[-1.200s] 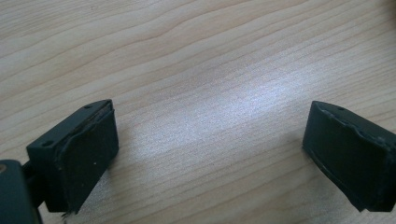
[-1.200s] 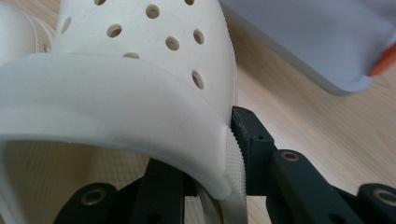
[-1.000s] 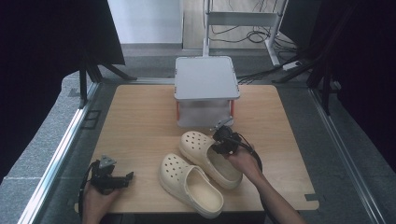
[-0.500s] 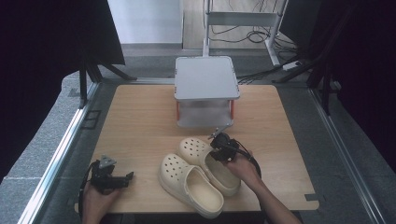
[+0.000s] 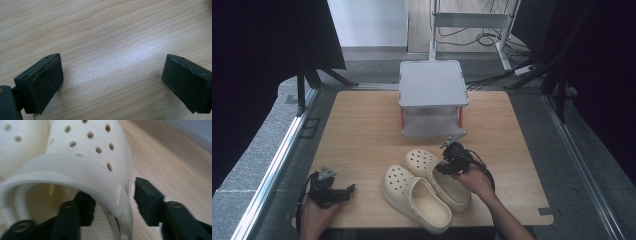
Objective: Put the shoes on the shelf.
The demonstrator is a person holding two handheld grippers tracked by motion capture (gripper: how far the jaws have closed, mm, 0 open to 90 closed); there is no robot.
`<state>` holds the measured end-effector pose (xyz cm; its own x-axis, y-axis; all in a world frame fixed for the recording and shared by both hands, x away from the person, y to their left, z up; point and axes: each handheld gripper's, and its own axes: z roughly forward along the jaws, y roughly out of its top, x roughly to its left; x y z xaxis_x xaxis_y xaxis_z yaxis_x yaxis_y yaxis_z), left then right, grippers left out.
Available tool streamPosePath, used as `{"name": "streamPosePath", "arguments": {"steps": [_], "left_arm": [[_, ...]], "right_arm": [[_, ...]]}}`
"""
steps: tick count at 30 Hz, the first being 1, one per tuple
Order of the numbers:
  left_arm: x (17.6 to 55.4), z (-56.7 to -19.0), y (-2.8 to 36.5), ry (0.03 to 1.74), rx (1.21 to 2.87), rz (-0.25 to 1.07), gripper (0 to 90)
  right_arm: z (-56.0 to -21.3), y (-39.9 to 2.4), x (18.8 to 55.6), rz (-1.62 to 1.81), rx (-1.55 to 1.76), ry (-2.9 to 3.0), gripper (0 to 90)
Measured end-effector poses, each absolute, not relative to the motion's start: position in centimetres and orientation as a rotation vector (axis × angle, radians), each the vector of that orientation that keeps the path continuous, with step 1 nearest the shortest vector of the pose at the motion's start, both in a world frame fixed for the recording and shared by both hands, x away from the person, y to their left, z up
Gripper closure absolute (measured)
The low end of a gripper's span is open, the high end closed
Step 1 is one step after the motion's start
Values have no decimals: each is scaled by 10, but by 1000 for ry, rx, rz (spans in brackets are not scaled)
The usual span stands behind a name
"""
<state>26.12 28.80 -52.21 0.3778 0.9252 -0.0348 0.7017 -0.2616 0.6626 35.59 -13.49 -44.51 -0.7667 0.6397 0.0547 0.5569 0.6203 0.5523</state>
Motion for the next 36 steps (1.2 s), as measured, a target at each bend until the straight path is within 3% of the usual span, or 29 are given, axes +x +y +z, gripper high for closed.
{"name": "streamPosePath", "arguments": {"steps": [14,24,36], "left_arm": [[261,-522,288,1396,2047,488,33],[261,-522,288,1395,2048,488,33],[261,-522,288,1396,2045,488,33]], "right_arm": [[-423,-165,332,966,890,2686,177],[-417,-172,304,1000,790,2729,157],[-433,-147,291,1036,708,2817,166]]}}
